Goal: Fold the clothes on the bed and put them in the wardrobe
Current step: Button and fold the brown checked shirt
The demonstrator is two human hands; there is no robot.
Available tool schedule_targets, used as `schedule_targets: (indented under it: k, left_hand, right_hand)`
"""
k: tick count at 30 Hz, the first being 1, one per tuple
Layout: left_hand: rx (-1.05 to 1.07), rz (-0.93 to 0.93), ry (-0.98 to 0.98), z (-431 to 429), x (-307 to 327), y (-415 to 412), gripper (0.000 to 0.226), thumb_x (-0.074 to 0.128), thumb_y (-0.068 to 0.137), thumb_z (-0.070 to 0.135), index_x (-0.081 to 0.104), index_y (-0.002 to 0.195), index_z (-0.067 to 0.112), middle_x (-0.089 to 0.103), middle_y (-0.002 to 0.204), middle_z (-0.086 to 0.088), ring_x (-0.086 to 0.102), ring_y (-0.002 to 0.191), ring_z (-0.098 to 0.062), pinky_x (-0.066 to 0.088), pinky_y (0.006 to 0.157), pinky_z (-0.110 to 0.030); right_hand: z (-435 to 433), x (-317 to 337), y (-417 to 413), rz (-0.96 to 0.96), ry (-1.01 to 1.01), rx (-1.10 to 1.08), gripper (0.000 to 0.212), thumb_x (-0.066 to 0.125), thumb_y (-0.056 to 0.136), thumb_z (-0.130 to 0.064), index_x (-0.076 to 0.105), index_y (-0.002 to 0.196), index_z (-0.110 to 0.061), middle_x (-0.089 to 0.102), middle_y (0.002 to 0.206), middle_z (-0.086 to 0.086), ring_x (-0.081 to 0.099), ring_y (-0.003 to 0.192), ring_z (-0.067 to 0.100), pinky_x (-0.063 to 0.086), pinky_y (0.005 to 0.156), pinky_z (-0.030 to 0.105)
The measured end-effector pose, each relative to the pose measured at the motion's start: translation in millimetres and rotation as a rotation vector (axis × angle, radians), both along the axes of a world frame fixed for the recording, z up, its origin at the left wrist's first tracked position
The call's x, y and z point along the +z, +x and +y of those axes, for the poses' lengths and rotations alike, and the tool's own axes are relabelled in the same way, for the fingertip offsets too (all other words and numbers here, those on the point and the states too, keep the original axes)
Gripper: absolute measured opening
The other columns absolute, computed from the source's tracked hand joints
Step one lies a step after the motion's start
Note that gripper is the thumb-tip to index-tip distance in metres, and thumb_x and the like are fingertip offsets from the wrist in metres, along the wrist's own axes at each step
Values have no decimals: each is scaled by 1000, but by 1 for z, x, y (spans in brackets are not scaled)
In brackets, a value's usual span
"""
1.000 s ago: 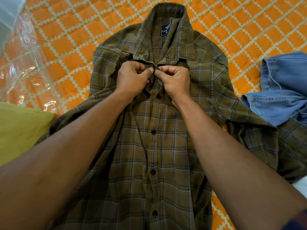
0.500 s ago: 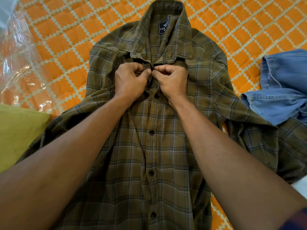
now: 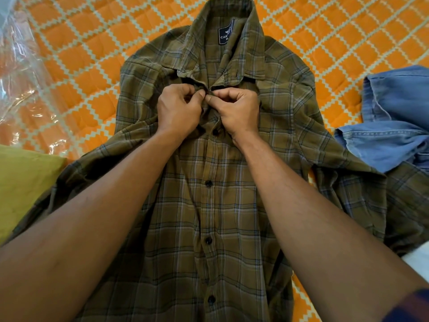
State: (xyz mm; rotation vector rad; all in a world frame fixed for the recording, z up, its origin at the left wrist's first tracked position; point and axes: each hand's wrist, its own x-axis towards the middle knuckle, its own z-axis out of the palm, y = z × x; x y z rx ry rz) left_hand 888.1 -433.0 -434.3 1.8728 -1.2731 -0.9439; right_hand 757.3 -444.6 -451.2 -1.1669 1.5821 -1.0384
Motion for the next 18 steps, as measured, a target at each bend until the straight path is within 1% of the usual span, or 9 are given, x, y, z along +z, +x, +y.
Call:
schedule_targets:
  k: [1,2,4,6,8,10,13,15,18]
  left_hand:
    - [0,59,27,0,1,1,26,66,94,30,73,76,13,72,71,-6,70,68,-20,61,70,-41]
    - [5,135,55,-1,3,3,23,67,95,27,74,76,16,72,71,-3,69,68,-15,62,72,-38]
    - [23,285,107,-3,8,4,19,69,95,20,75,76,18,71,72,1,67,69,-9,60,71,-27]
    - [38,347,153,-6,13,4,16,71,93,16,75,78,17,71,74,1,68,70,-5,56,68,-19]
    - [56,376,194,-10,16,5,14,74,91,15,74,78,17,71,75,2,69,72,-5,54,65,-16]
    - [72,379,206,-11,16,5,13,76,90,16,74,77,17,72,75,1,69,73,-8,55,65,-18]
    - [76,304,182,-10,16,1,12,77,89,22,76,77,20,74,76,0,69,72,-9,61,70,-24]
    - [91,245,169,-9,14,-1,15,78,88,25,75,73,24,74,73,4,70,70,-7,61,71,-25]
    - [87,222,185,-10,14,-2,17,78,88,25,75,71,24,74,72,5,70,68,-6,61,71,-25]
  right_hand:
    - [0,0,-1,-10,2,-3,7,86,79,-11,81,84,-12,75,74,-8,73,73,7,61,69,27]
    - [-1,0,-2,-21,5,-3,8,85,79,-10,81,86,-10,74,74,-9,73,73,6,60,68,25]
    - [-1,0,-4,-42,13,-1,9,85,80,-9,80,88,-8,74,74,-9,73,72,5,60,68,23]
    - [-1,0,-4,-58,16,-6,11,85,79,-7,80,89,-6,75,76,-6,74,75,9,62,71,27]
    - [-1,-1,-4,-77,26,-18,12,86,78,-7,80,89,-7,77,80,-1,75,79,14,63,75,34]
    - [-1,-2,-4,-89,30,-25,12,86,78,-7,80,88,-8,78,82,2,76,81,16,64,78,39]
    - [-2,-4,-3,-104,23,-48,12,86,76,-6,80,86,-8,78,84,6,76,83,19,63,81,44]
    - [-1,-3,-3,-127,23,-56,11,86,76,-5,80,85,-8,78,85,6,76,84,19,63,81,41]
    - [-1,-1,-6,-203,38,-37,3,79,81,-5,80,80,-8,78,86,10,75,83,15,60,76,29]
